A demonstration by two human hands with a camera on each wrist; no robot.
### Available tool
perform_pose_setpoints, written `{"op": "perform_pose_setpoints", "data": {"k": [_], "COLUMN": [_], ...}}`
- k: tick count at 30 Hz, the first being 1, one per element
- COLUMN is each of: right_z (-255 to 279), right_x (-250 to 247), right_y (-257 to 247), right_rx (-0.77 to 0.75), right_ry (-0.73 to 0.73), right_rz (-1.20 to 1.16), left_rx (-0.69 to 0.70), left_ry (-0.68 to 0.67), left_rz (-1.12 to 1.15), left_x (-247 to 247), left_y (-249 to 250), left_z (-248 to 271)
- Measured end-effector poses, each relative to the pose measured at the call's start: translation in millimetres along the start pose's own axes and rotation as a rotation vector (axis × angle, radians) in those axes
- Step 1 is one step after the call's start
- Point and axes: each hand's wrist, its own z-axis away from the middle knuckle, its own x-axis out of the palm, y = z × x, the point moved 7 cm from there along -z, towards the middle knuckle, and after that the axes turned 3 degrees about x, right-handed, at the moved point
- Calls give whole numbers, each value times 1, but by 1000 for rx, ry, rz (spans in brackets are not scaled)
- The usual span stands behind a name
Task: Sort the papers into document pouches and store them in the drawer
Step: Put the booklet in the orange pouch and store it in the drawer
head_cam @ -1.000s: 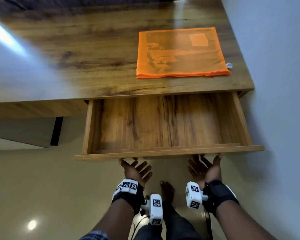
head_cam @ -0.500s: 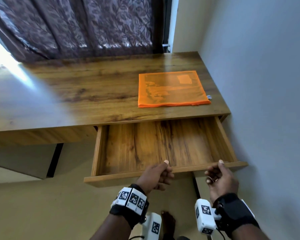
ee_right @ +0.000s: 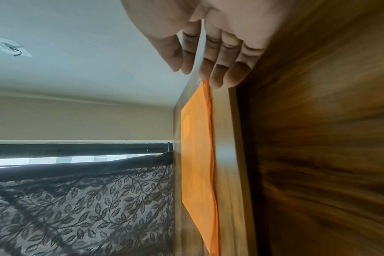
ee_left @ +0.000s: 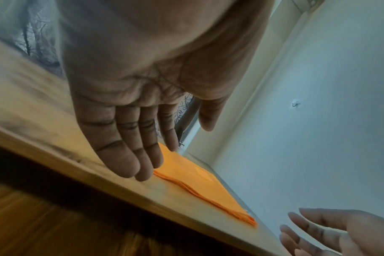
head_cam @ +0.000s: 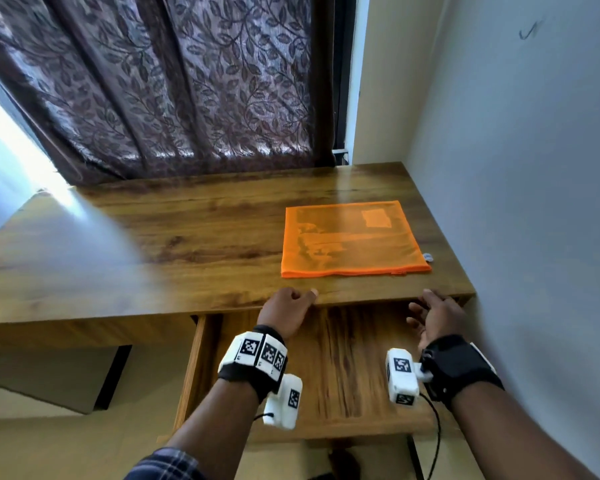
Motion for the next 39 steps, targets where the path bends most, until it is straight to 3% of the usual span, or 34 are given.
{"op": "perform_pose_setpoints", "data": {"k": [5, 11, 19, 27, 30, 39], "right_z": [-67, -118, -139, -159, -158, -122], "right_x": [33, 65, 83, 89, 83, 56], "right_y": [-37, -57, -62, -58, -57, -43], "right_rx": [-95, -155, -108, -58, -44, -147], "right_ry": [36, 31, 66, -28, -21, -28], "right_rz": [247, 798, 1166, 1154, 1093, 870], "left_rx": [-79, -140, -211, -232, -157, -96], "left_ry": [123, 135, 107, 106, 112, 54], "left_rz": [-158, -276, -326, -209, -75, 177], "left_x": [-17, -16, -8, -16, -15, -15], "left_y": [16, 17, 2, -18, -21, -50], "left_z": [-56, -98, -135, -158, -158, -131]}}
